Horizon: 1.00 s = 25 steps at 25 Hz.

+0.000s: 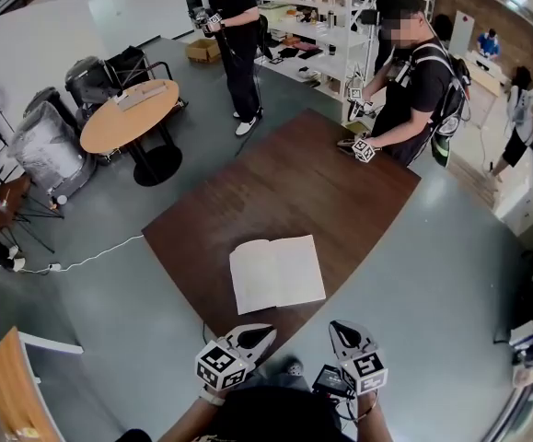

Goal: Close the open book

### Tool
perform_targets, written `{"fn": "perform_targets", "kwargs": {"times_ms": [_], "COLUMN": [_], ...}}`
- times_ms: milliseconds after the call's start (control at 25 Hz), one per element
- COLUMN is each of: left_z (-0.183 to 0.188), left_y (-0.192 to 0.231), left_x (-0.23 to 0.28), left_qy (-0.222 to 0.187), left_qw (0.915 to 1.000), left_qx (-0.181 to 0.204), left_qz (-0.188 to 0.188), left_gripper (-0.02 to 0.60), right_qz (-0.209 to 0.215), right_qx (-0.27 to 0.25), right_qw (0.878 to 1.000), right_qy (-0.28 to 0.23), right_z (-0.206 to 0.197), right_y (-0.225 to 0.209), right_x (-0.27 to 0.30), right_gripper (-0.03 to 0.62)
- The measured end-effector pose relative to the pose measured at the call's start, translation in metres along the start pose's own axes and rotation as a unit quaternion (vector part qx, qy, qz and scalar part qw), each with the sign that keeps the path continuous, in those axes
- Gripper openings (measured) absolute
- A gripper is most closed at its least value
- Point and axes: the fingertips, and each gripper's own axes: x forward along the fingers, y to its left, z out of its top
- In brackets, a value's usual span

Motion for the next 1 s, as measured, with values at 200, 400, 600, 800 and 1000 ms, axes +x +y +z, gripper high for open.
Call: {"fn": "perform_targets", "kwargs": {"times_ms": [200, 400, 600, 800, 1000], "left_z": [-0.007, -0.006, -0.002, 0.001, -0.001], "left_y": [0.004, 0.028, 0.06, 0.095, 0.129], "left_x": [-0.002, -0.016, -0.037, -0.06, -0.084], "left_qy": [0.012, 0.006, -0.002, -0.01, -0.015], "left_qw": [0.9999, 0.9998, 0.9996, 0.9993, 0.9991], "left_qx": [-0.007, -0.01, -0.011, -0.022, -0.03], "left_qz": [-0.007, -0.013, -0.026, -0.028, -0.024], "left_gripper": [0.003, 0.003, 0.003, 0.003, 0.003], "right_qz": [0.01, 0.009, 0.006, -0.003, 0.012], "right_qx": [-0.014, -0.021, -0.005, -0.046, -0.071], "right_qw": [1.0, 1.0, 1.0, 0.997, 0.993], "right_qy": [0.01, 0.018, 0.026, 0.055, 0.088], "right_z": [-0.004, -0.002, 0.007, 0.018, 0.001], "right_y": [0.0, 0.018, 0.042, 0.069, 0.095], "right_x": [0.013, 0.033, 0.067, 0.103, 0.145], "right_gripper": [-0.012, -0.012, -0.012, -0.012, -0.012]}}
